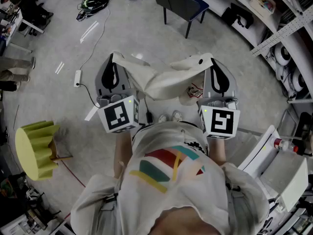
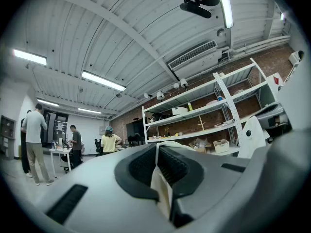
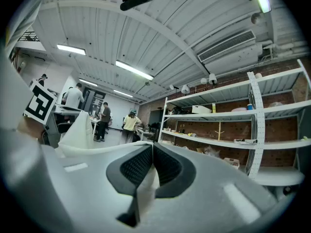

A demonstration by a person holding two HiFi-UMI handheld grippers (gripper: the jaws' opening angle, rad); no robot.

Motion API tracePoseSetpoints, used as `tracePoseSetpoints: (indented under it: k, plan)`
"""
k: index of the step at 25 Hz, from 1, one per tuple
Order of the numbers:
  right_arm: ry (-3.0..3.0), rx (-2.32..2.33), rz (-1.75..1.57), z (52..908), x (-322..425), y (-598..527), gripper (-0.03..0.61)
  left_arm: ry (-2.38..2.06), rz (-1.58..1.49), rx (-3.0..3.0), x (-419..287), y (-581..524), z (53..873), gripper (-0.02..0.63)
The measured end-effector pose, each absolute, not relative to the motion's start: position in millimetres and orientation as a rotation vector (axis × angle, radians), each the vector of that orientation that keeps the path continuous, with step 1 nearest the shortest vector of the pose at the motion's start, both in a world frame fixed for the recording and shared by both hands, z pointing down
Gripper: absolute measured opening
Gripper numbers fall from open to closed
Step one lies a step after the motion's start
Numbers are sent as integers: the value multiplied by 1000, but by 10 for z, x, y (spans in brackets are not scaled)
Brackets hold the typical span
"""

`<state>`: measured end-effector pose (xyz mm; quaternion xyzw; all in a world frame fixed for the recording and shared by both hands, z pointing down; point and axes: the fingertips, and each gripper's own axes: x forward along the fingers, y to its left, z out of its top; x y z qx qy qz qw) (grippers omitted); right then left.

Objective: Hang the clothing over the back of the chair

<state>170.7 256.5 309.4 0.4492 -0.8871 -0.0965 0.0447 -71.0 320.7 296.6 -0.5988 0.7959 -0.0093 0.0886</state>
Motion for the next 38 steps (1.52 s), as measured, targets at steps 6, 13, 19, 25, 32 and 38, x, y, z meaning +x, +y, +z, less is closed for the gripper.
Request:
tracePoseSetpoints:
  k: [6,13,19,25,32,38]
  plan:
    - [-2690,1371,-241,3190,1782,2617,10,2375,-15,-1822,-607,3228,3044,14]
    - [-2691,1378,-222,3194,1753,2616,11,2356,-12,-1841,-610,3192,3007,14]
    - [-2706,1369,-227,3174,1740,2584,11,2364,-14,-1829,-641,3156,2989,14]
    - [-2699,1357,-228,3179,1782,2468,11,2391,0,-1811,-708,3052,3018,14]
    - [-2692,1359,-216,3188,1942,2293,11,2425,-4,-1784,-653,2866,3070,14]
    - [-2734,1344,-215,3235,2094,2138,11,2464,3,-1724,-601,2770,3134,14]
